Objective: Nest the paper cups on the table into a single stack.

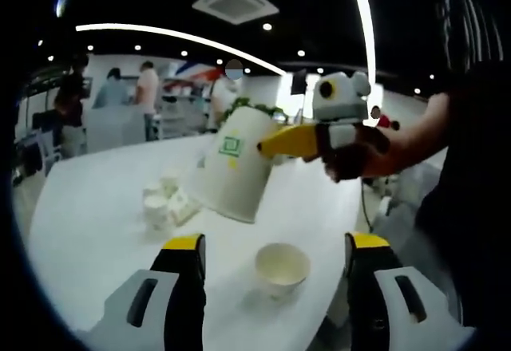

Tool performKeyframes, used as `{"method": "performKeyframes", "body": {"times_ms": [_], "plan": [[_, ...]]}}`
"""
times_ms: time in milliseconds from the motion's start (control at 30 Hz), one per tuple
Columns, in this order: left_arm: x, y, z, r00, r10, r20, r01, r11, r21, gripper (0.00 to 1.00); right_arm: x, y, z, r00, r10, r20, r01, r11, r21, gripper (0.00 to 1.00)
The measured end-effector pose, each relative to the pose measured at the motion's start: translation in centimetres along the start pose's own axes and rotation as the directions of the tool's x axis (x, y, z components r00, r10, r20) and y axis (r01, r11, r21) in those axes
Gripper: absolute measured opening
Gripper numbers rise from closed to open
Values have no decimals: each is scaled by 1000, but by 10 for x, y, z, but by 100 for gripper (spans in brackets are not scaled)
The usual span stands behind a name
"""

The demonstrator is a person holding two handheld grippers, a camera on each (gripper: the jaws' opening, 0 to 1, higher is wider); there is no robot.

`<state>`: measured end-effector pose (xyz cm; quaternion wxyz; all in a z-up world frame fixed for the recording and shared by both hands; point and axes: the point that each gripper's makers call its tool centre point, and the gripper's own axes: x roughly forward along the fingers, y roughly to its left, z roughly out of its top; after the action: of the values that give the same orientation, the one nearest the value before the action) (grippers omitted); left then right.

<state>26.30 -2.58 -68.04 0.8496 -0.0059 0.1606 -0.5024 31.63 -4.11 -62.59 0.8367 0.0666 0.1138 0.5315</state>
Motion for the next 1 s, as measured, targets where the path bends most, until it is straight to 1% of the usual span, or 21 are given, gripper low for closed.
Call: {"method": "performKeyframes", "body": {"times_ms": [100, 267, 367, 500, 567, 667, 767, 1000], "plan": [[1, -1, 2, 1000, -5, 7, 5, 1000, -1, 69, 1, 3, -1, 1000, 10, 0, -10, 1000, 6, 34], [1, -2, 13, 999, -19, 49, 20, 999, -29, 60, 1, 5, -6, 1000, 29, -6, -29, 999, 33, 34], [1, 0, 13, 999, -12, 44, 14, 999, -44, 57, -1, 6, -7, 999, 33, -7, -32, 999, 40, 34], [-3, 3, 18, 997, -2, 81, 9, 997, -82, 51, -4, 6, -11, 999, 37, -9, -36, 997, 74, 34], [-5, 5, 18, 997, -4, 82, 11, 996, -92, 48, -4, 7, -14, 999, 43, -13, -42, 995, 89, 34], [-7, 5, 19, 997, -7, 80, 14, 996, -87, 43, -6, 9, -16, 999, 52, -15, -51, 994, 100, 34], [-8, 5, 21, 997, -12, 81, 20, 995, -102, 40, -9, 11, -18, 998, 60, -13, -58, 992, 111, 34], [-10, 3, 22, 996, -20, 88, 27, 997, -72, 32, -15, 14, -25, 997, 80, -11, -78, 987, 143, 34]]}}
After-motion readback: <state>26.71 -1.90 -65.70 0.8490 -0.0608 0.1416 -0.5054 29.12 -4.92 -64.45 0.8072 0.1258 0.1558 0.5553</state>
